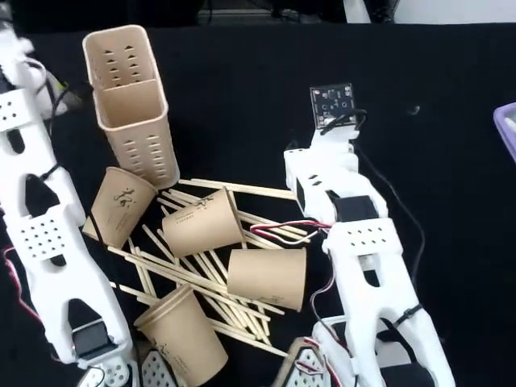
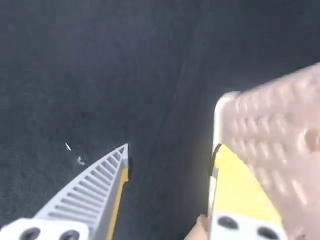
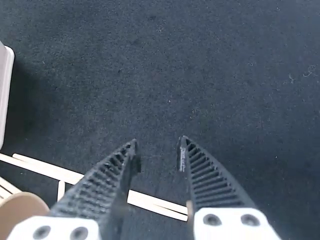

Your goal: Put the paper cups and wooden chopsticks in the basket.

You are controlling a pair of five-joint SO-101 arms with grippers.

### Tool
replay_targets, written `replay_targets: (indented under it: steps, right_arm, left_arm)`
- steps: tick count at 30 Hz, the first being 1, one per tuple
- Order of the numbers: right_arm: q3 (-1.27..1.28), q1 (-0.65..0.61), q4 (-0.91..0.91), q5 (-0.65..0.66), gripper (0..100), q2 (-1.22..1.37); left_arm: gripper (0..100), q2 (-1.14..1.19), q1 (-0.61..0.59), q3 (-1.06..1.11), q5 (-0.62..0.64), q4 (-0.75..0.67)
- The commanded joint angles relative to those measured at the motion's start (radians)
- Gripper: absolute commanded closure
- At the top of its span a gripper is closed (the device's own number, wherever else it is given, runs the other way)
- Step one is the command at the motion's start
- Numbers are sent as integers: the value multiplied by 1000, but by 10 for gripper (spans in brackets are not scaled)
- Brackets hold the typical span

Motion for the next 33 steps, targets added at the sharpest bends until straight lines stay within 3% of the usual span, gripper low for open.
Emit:
replay_targets:
  steps: [1, 7, 16, 21, 26, 33]
  right_arm:
    - [-7, 6, -25, 9, 864, 5]
    - [-7, 6, -25, 11, 864, 5]
    - [-8, 6, -25, 11, 864, 5]
    - [-7, 6, -25, 11, 864, 5]
    - [-7, 6, -20, 11, 864, 5]
    - [-7, 6, -23, 11, 864, 5]
  left_arm:
    - [717, -86, -18, -130, 83, 28]
    - [717, -362, 30, 147, 120, 28]
    - [706, -934, 206, 826, 218, 20]
    - [683, -1028, 285, 1044, 267, -69]
    - [683, -1030, 274, 1191, 282, -213]
    - [683, -1030, 220, 1287, 425, -327]
